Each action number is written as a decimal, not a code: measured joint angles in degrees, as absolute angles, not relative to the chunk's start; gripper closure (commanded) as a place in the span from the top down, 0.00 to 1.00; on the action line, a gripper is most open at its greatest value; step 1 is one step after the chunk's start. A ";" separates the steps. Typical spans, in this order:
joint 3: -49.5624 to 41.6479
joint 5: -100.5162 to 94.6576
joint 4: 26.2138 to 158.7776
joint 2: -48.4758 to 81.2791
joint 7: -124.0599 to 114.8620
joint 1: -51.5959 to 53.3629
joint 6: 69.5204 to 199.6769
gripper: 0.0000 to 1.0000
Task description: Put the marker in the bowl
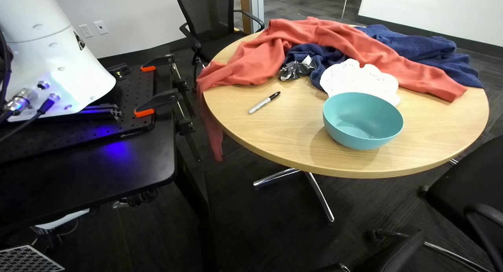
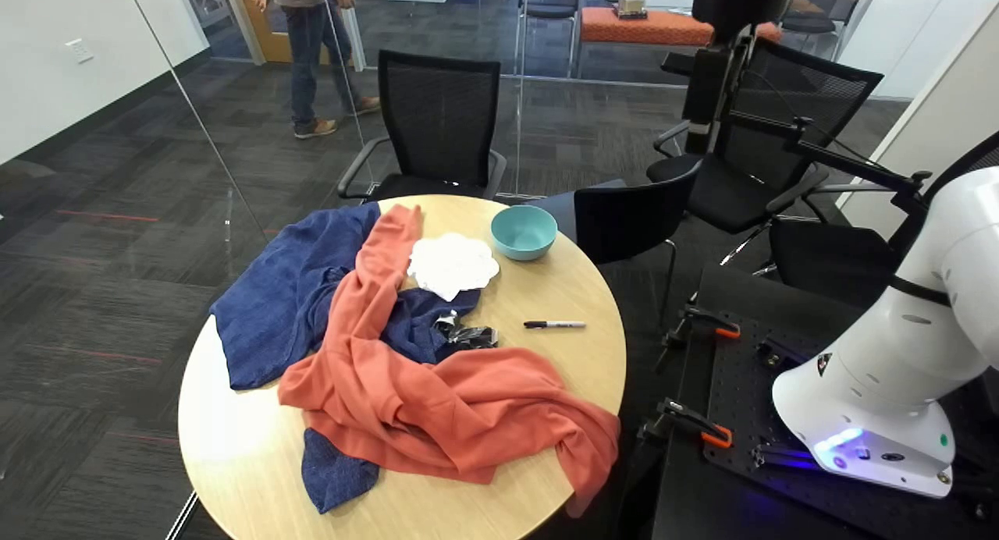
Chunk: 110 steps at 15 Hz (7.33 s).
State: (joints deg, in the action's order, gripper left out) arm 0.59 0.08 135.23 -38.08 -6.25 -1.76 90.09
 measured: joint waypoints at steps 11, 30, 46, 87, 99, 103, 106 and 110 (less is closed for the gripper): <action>-3.65 -3.71 153.24 -31.82 8.33 -1.77 121.86 1.00; -6.10 -2.04 155.00 -16.63 12.33 -1.60 142.01 1.00; -0.22 11.11 146.91 19.12 26.20 -4.46 167.54 1.00; -2.92 1.75 132.56 26.48 1.66 -8.19 170.68 0.04; -12.37 3.34 116.88 31.10 -10.60 -7.72 168.94 0.04; -12.78 4.73 110.98 36.81 -12.37 -7.82 166.80 0.04; -12.82 5.45 107.57 40.51 -13.06 -7.87 164.69 0.04; -12.90 5.95 104.39 44.31 -14.61 -7.99 161.98 0.04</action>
State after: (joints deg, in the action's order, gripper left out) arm -12.90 5.95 104.39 44.31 -14.61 -7.99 161.98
